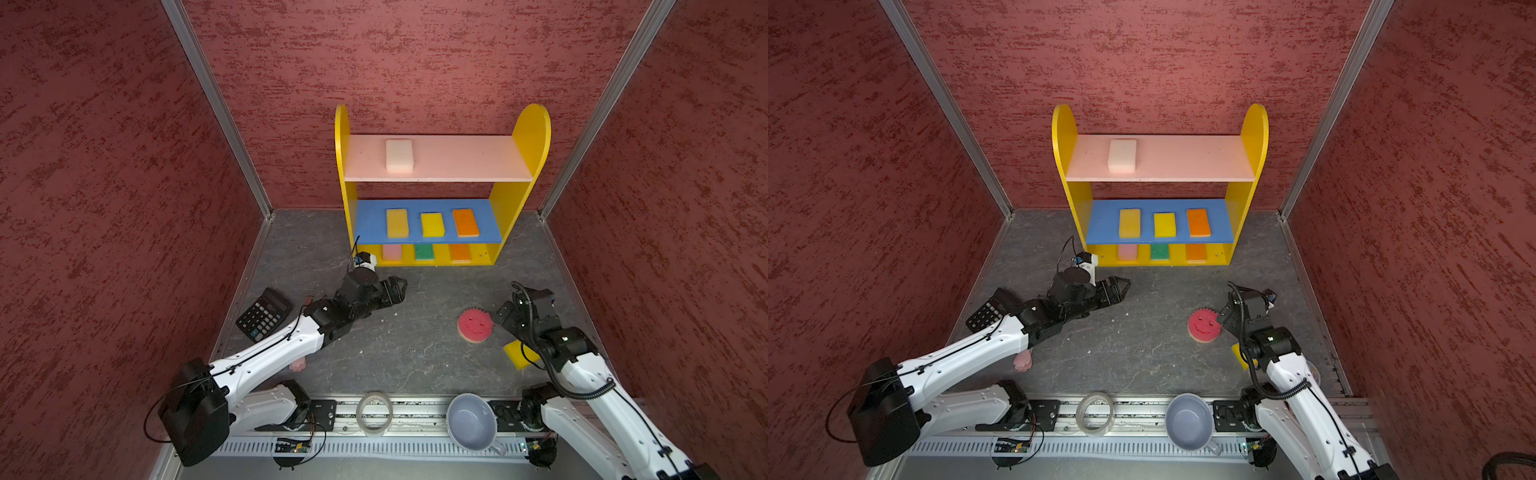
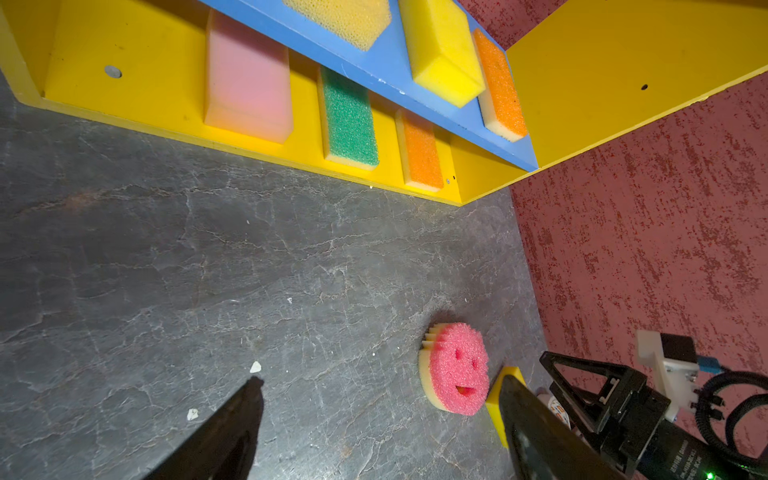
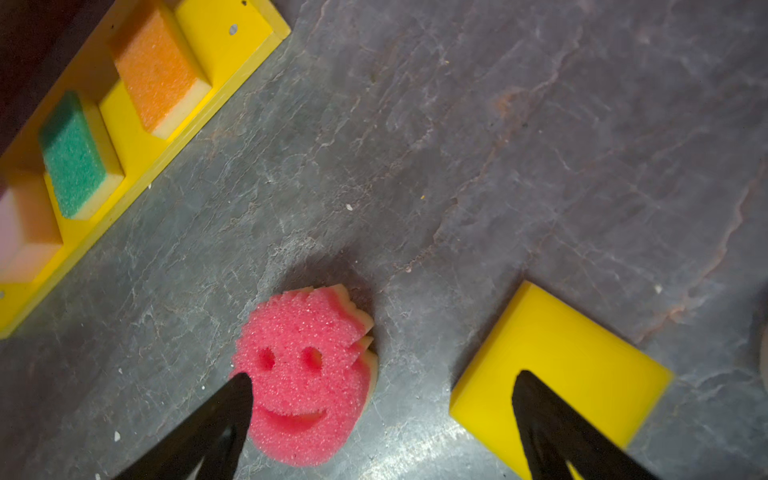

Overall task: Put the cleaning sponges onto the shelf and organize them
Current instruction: 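Lower the right gripper to the yellow square sponge while the left draws back, then grasp the yellow square sponge beside the pink smiley sponge with the right gripper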

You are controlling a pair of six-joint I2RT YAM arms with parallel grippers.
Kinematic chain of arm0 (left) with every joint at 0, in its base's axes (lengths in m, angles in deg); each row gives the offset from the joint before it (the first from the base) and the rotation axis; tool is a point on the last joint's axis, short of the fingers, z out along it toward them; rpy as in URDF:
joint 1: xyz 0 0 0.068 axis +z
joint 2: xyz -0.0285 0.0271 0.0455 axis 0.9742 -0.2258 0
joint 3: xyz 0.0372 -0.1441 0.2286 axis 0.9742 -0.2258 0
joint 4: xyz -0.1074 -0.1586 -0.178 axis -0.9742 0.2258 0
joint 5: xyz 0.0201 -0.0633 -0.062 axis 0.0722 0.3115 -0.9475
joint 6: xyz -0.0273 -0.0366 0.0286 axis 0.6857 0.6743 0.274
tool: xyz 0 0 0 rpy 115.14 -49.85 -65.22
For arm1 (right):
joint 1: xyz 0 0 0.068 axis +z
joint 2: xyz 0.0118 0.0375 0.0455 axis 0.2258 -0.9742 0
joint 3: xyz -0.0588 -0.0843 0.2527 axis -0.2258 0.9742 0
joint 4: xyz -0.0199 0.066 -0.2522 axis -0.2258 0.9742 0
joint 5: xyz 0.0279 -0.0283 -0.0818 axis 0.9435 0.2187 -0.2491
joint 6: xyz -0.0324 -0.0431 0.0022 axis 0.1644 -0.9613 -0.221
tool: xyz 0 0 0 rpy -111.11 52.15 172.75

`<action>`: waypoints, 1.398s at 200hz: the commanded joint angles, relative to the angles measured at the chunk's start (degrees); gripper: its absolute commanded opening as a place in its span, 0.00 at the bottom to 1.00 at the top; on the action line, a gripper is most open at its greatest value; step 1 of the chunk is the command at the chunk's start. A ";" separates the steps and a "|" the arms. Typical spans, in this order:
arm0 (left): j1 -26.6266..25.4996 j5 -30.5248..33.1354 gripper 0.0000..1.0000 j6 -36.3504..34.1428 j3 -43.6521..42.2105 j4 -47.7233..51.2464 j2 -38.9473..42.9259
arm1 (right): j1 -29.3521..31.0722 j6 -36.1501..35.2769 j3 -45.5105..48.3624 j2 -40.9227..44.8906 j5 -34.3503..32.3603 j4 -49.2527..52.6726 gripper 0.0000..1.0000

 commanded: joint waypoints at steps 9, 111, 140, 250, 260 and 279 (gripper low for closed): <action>2.43 -3.74 0.90 -0.20 -2.34 -2.60 -0.04 | -0.58 10.73 5.27 5.40 -0.50 -0.05 0.99; 6.10 -8.37 0.91 0.06 -3.27 -5.07 -1.29 | 11.78 15.62 9.78 -13.84 6.51 -29.80 0.99; 6.22 -7.44 0.90 0.78 -3.40 -4.41 -0.33 | 23.14 15.64 2.24 -25.98 4.54 -36.84 0.98; 6.13 -6.91 0.91 0.97 -3.24 -2.93 0.41 | 21.92 4.36 0.77 -11.97 -5.01 -15.41 0.81; 6.01 -7.17 0.91 1.17 -2.92 -3.54 -0.54 | 21.97 5.29 2.84 -11.22 -1.94 -17.42 0.72; 5.92 -8.29 0.91 1.78 -2.28 -4.59 -2.02 | 21.92 7.23 6.03 -12.85 3.70 -23.76 0.68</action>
